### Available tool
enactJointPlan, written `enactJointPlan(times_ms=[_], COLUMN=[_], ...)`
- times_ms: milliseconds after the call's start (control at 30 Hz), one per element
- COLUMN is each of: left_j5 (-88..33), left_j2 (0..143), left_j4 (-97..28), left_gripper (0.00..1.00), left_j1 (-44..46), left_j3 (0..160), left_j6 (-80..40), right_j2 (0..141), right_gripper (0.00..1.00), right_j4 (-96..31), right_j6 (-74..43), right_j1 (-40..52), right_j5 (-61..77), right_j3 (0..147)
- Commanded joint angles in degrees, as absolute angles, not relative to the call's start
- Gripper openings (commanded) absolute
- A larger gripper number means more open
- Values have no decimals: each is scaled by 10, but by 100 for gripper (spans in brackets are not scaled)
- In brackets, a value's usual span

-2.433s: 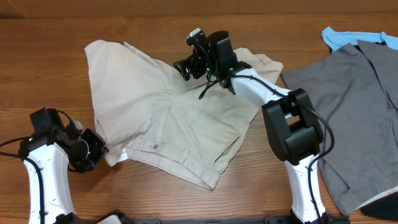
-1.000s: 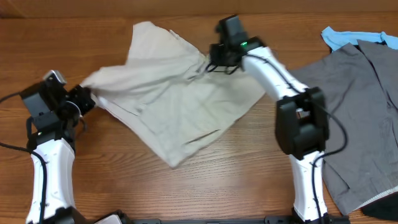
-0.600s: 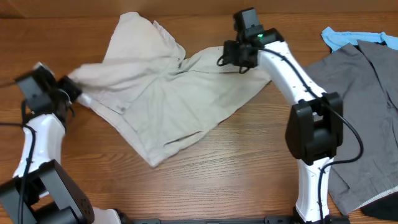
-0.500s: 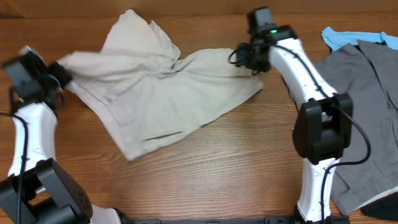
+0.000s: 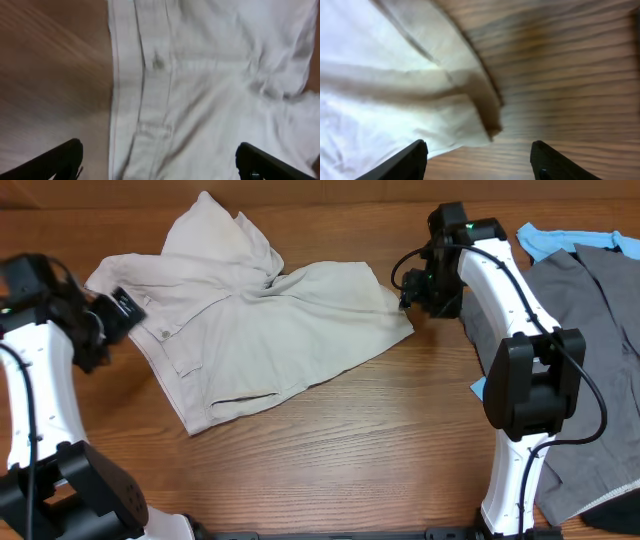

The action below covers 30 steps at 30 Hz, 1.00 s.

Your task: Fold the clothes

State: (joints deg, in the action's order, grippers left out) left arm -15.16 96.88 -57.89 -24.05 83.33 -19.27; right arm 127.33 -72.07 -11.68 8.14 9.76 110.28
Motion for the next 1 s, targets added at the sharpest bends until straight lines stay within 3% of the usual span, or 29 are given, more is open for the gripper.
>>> enactJointPlan(times_ms=[0, 267, 333, 367, 400, 433, 733, 900, 967], left_j5=[-178, -177, -174, -174, -174, -173, -102, -86, -86], left_j2=[975, 975, 975, 975, 975, 975, 975, 975, 975], left_j4=[-591, -530, -519, -516, -514, -514, -612, -643, -645], left_gripper=[100, 100, 100, 100, 100, 100, 100, 100, 89], left_j1=[-189, -80, -62, -56, -50, -48, -50, -50, -50], left_j3=[774, 628, 606, 599, 590, 586, 580, 580, 580], left_j6=[-184, -204, -209, -209, -208, -208, -223, -223, -223], right_j2=[1252, 1252, 1252, 1252, 1252, 1252, 1251, 1228, 1204], right_gripper=[71, 69, 53, 27, 10, 4, 4, 4, 4], right_j4=[-719, -618, -611, -617, -629, -642, -833, -825, -800], right_j6=[-82, -72, -72, -72, -72, -72, -72, -75, -90], right_j1=[81, 81, 81, 81, 81, 81, 94, 108, 108], right_j5=[143, 184, 197, 196, 196, 196, 132, 125, 125], right_j3=[1068, 958, 948, 945, 944, 945, 939, 891, 848])
